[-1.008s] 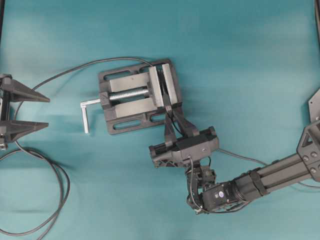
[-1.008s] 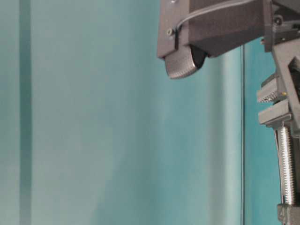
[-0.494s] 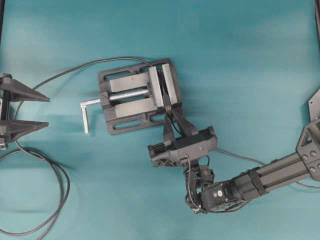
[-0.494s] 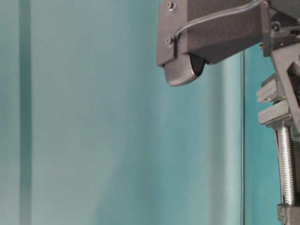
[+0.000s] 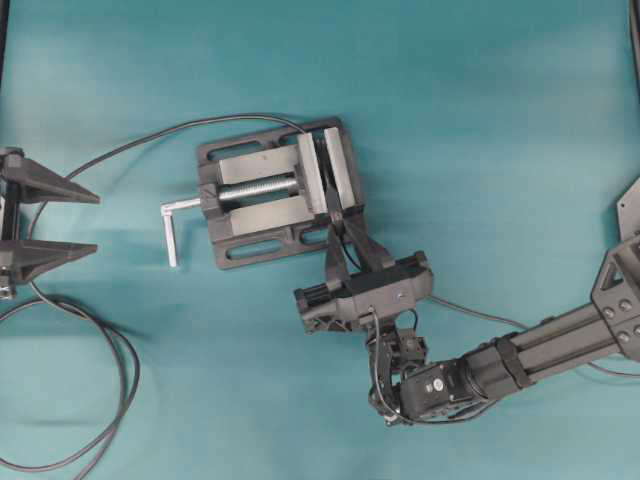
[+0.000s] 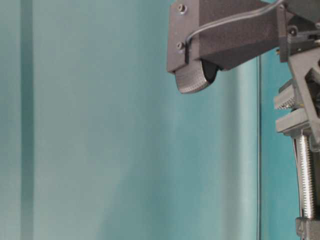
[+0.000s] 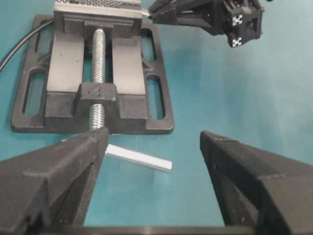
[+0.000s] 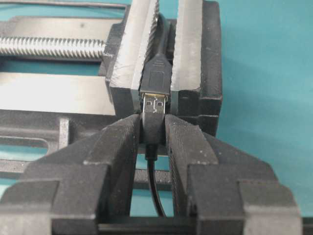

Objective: Insert the USB cable into the fixed female connector.
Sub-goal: 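Push the USB plug down into the port with the right gripper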

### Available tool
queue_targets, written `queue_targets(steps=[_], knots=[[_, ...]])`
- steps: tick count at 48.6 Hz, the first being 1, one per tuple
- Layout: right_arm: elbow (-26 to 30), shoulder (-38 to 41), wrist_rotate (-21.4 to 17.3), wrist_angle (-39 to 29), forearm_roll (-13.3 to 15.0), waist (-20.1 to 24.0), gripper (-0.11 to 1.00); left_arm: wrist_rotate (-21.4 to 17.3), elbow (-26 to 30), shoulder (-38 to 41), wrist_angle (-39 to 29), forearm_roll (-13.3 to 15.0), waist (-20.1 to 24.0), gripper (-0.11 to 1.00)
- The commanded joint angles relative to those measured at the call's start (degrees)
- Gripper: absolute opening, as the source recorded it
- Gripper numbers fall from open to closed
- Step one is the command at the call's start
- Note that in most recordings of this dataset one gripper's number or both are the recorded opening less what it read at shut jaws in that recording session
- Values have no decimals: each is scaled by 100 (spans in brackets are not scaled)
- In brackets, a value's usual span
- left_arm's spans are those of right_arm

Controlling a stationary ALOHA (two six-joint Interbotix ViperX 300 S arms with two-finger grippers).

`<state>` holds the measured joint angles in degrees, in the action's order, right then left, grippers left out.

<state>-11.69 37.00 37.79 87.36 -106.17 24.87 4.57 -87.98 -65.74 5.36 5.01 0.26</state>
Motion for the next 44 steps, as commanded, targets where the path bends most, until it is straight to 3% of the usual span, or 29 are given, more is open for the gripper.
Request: queue_targets(steps=[1,33,44], knots=[[88,-237,18,35,26,-360,21,53,70,70,26,-9,18,93],[0,-404,123,44,26,-519,21,53,62,70,9,-9,18,93],[-44,-404,123,35,141,-721,22,53,62,70,9,-9,18,93]])
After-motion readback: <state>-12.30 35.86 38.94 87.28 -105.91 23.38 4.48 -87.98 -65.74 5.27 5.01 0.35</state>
